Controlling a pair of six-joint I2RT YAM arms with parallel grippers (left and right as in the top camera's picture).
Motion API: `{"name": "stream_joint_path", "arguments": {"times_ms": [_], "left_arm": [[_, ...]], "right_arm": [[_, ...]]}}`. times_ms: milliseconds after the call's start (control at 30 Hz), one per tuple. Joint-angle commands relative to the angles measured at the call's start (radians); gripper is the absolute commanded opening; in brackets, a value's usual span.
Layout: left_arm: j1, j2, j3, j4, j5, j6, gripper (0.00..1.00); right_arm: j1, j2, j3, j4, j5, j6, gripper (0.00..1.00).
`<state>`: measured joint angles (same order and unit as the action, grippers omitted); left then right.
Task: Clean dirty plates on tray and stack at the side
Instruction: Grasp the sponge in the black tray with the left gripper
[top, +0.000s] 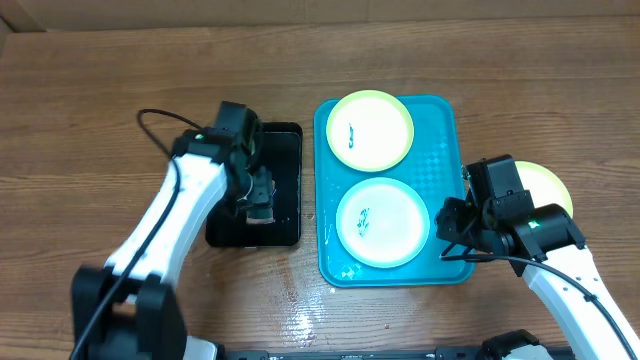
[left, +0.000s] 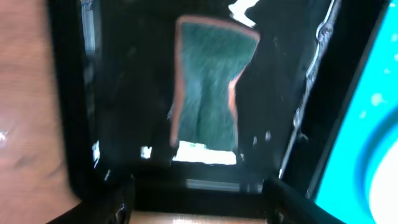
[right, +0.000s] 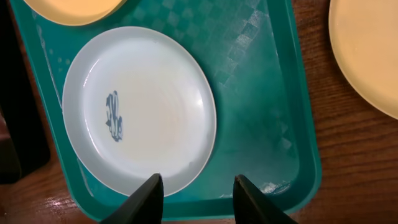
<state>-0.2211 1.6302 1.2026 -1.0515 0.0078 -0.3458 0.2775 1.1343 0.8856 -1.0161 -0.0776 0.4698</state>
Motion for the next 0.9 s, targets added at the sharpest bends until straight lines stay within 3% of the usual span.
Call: {"name": "stream_joint_path", "arguments": {"times_ms": [0, 167, 333, 367, 433, 567, 700, 867], "left_arm": [[-0.002, 0.104, -0.004, 0.058, 0.043, 0.084, 0.63], [-0.002, 0.189, -0.004, 0.126, 0.041, 0.089, 0.52], [-0.003, 0.267, -0.004, 0.171, 0.072, 0.090, 0.27], [-0.003, 0.279, -0.004, 0.170, 0.081, 0.093, 0.14], [-0.003, 0.290, -0.004, 0.169, 0.088, 0.093, 0.04], [-0.003, 0.290, 0.001, 0.165, 0.087, 0.100, 0.04], [-0.002, 0.273, 0.049, 0.098, 0.085, 0.108, 0.04], [-0.002, 0.220, 0.138, -0.012, 0.059, 0.114, 0.04]], "right_arm": [[0.002, -0.006, 0.017, -0.003, 0.009, -0.007, 0.38], [0.002, -0.006, 0.017, -0.006, 0.009, -0.007, 0.39], [0.002, -0.006, 0.017, -0.010, 0.009, -0.007, 0.39], [0.002, -0.006, 0.017, -0.012, 0.009, -0.006, 0.39], [0.002, -0.006, 0.017, -0.015, 0.009, -0.006, 0.38], [0.002, -0.006, 0.017, -0.015, 0.019, 0.002, 0.38], [0.001, -0.006, 0.017, -0.016, 0.128, 0.133, 0.38], [-0.045, -0.006, 0.017, -0.019, 0.147, 0.223, 0.46]]}}
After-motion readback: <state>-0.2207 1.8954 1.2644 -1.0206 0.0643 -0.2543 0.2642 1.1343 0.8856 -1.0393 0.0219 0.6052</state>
